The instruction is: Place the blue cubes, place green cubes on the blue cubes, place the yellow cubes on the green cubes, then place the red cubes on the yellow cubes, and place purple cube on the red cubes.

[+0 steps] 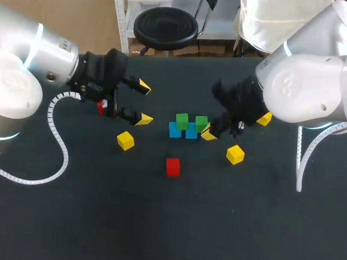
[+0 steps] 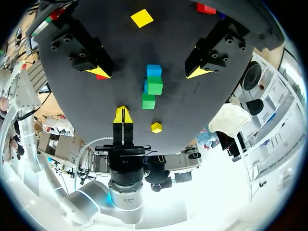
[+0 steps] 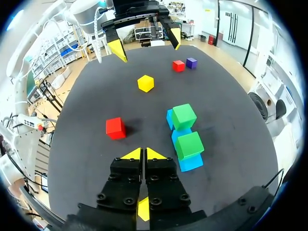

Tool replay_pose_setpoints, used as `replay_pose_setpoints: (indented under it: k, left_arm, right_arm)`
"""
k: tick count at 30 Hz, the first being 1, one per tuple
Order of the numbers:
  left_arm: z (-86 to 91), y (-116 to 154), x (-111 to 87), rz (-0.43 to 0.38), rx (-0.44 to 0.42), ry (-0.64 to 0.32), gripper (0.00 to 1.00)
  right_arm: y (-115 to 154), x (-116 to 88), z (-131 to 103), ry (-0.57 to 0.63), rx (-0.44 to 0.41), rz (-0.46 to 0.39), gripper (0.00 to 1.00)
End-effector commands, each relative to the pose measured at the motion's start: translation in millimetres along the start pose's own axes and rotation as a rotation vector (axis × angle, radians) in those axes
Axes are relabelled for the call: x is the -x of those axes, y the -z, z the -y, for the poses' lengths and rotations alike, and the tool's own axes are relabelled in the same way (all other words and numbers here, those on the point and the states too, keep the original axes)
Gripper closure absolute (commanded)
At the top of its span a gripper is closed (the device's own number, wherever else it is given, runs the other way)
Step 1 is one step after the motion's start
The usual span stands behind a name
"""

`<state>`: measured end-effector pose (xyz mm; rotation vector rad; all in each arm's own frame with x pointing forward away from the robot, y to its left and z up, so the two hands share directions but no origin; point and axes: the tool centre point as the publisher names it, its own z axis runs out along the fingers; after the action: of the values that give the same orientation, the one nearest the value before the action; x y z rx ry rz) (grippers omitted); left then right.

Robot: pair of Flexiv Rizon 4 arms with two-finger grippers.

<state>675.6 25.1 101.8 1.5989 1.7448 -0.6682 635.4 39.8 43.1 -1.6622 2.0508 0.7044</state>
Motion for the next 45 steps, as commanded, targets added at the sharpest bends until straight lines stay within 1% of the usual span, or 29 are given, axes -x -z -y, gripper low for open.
replay_pose_setpoints:
  k: [1, 6, 11, 28, 45]
  left_arm:
    - [1.0, 0, -1.6, 0.007, 0.002, -0.003, 0.00]
    - [1.0, 0, -1.6, 0.007, 0.002, -0.003, 0.00]
    - [1.0, 0, -1.6, 0.007, 0.002, -0.003, 0.00]
    - [1.0, 0, -1.6, 0.007, 0.002, -0.003, 0.00]
    - [1.0, 0, -1.6, 0.007, 0.002, -0.003, 0.00]
  right_arm:
    - [-2, 1, 5, -0.001, 0.005, -0.003, 0.94]
    - [-3, 1, 8, -0.001, 0.005, -0.007, 0.95]
    - [-3, 1, 12, -0.001, 0.008, -0.010, 1.00]
    - [-5, 0, 22, -0.005, 0.014, -0.018, 1.00]
    - [-8, -1, 25, -0.010, 0.015, -0.016, 1.00]
